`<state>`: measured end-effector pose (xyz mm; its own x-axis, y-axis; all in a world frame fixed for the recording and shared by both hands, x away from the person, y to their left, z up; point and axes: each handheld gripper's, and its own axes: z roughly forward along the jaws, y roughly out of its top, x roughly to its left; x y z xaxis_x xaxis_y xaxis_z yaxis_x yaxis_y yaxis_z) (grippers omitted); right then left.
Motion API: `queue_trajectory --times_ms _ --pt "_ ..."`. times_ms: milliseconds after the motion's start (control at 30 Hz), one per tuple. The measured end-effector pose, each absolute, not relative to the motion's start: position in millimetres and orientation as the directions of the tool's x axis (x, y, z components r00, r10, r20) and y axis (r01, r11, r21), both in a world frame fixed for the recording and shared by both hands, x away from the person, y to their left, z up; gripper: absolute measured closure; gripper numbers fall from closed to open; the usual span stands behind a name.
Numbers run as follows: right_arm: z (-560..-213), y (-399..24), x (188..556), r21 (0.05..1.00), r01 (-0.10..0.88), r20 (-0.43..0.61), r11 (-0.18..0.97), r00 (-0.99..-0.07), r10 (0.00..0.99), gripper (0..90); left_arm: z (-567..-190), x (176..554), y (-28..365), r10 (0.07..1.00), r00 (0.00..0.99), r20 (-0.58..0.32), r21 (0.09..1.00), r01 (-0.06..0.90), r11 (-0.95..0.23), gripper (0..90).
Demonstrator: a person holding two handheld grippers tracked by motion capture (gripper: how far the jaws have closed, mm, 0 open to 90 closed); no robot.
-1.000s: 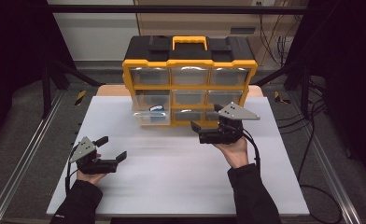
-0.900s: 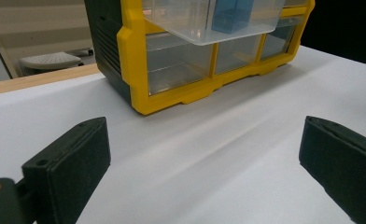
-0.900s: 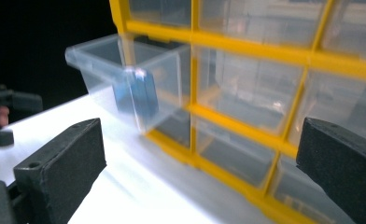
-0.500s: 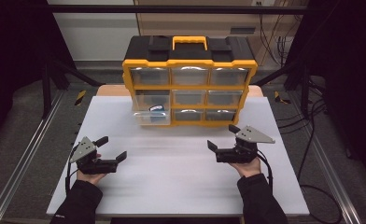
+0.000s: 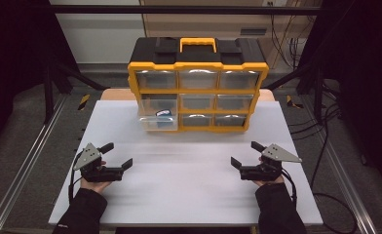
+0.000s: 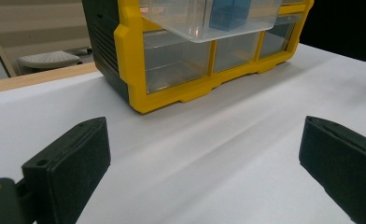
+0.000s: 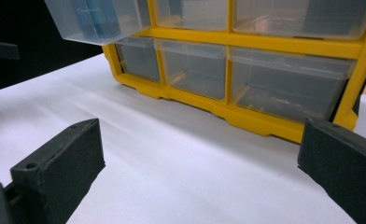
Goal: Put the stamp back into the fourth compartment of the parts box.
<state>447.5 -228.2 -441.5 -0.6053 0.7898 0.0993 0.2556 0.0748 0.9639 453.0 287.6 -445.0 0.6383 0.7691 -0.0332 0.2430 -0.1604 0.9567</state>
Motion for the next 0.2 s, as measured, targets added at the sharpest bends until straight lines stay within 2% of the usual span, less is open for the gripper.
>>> queue_trajectory --times_ms 200 --pt "-445.2 -232.7 447.6 0.961 0.27 0.121 0.057 -0.597 0.793 0.4 -445.3 453.6 287.4 0.768 0.639 -0.028 0.955 0.244 -0.168 1.7"
